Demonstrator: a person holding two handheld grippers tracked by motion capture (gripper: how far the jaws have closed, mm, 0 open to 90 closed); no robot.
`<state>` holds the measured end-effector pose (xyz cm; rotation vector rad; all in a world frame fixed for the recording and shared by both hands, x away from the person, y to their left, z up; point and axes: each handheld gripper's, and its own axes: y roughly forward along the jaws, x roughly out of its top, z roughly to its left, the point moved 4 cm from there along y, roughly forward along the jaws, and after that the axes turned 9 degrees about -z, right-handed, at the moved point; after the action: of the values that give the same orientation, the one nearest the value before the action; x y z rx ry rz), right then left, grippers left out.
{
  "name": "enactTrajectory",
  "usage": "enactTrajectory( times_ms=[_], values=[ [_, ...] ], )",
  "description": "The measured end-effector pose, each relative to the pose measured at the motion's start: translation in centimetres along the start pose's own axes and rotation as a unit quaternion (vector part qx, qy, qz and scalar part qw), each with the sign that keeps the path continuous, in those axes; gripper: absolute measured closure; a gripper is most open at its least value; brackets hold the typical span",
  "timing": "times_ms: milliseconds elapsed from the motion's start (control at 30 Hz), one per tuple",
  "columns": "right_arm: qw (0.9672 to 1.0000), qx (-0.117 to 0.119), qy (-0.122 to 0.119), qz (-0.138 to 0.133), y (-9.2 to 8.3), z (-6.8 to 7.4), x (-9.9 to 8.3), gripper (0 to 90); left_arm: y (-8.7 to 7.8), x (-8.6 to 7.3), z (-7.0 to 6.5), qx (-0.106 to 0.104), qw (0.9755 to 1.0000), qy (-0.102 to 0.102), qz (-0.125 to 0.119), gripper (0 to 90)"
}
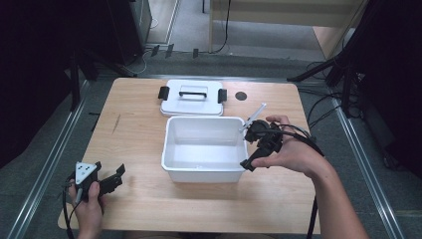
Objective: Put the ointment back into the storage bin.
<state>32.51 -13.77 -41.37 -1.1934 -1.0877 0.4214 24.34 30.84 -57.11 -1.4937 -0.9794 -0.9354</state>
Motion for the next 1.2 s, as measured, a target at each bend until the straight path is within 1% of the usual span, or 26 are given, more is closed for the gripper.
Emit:
enactTrajectory(
  times_ms=[100,233,367,400,433,467,567,733,833,867,967,1000,1033,1100,1133,1167,1200],
  values=[
    [0.9999,-0.004,0.01,-0.005,-0.4,-0.6,-1.2,0.0,0.0,0.0,0.0,0.0,1.0,0.0,0.0,14.2],
    [0.9995,-0.011,0.029,-0.008,-0.7,-1.3,-2.9,0.0,0.0,0.0,0.0,0.0,1.0,0.002,0.001,14.2],
    [0.9987,-0.021,0.046,-0.008,-0.8,-2.2,-4.7,0.0,0.0,0.0,0.0,-0.002,1.0,0.003,0.003,14.1],
    [0.9981,-0.027,0.055,-0.008,-0.8,-2.5,-5.4,0.0,0.0,0.0,-0.1,-0.001,1.0,0.003,0.002,14.1],
    [0.9981,-0.027,0.055,-0.008,-0.8,-2.5,-5.4,0.0,0.0,0.0,-0.1,-0.001,1.0,0.003,0.002,14.1],
    [0.998,-0.028,0.056,-0.01,-0.7,-2.7,-5.8,0.0,0.0,0.0,0.0,-0.001,1.0,0.002,0.002,14.1],
    [0.9966,-0.044,0.069,-0.012,-0.4,-3.2,-7.0,0.0,-0.1,0.0,0.0,-0.002,1.0,0.003,0.002,14.1],
    [0.9938,-0.055,0.095,-0.02,-0.1,-3.7,-8.6,0.0,0.0,0.0,-0.1,-0.002,1.0,0.002,0.001,14.1],
    [0.9907,-0.069,0.115,-0.022,0.3,-4.1,-9.9,0.0,-0.1,0.0,0.0,-0.002,1.0,0.002,0.001,14.1],
    [0.9903,-0.072,0.116,-0.025,0.3,-4.2,-10.1,0.0,0.0,0.0,-0.1,-0.002,1.0,0.002,0.001,14.1],
    [0.9877,-0.083,0.129,-0.031,0.6,-4.5,-11.2,0.0,-0.1,0.0,0.0,-0.002,1.0,0.002,0.001,14.1],
    [0.9853,-0.093,0.139,-0.036,0.7,-4.6,-11.8,0.0,0.0,0.0,0.0,-0.002,1.0,0.002,0.001,14.1],
    [0.9853,-0.093,0.139,-0.036,0.7,-4.6,-11.8,0.0,-0.1,0.0,0.0,-0.002,1.0,0.002,0.001,14.1],
    [0.9826,-0.102,0.149,-0.044,0.9,-4.8,-12.5,0.0,0.0,0.0,-0.1,-0.002,1.0,0.002,0.001,14.1],
    [0.9795,-0.111,0.159,-0.055,1.2,-4.9,-13.3,0.0,0.0,0.0,-0.1,-0.002,1.0,0.002,0.001,14.1],
    [0.9795,-0.111,0.159,-0.055,1.2,-4.9,-13.3,0.0,0.0,0.0,-0.1,-0.002,1.0,0.002,0.001,14.1],
    [0.9784,-0.115,0.162,-0.059,1.3,-5.0,-13.5,0.0,0.0,0.0,-0.1,-0.002,1.0,0.002,0.001,14.1]
  ],
)
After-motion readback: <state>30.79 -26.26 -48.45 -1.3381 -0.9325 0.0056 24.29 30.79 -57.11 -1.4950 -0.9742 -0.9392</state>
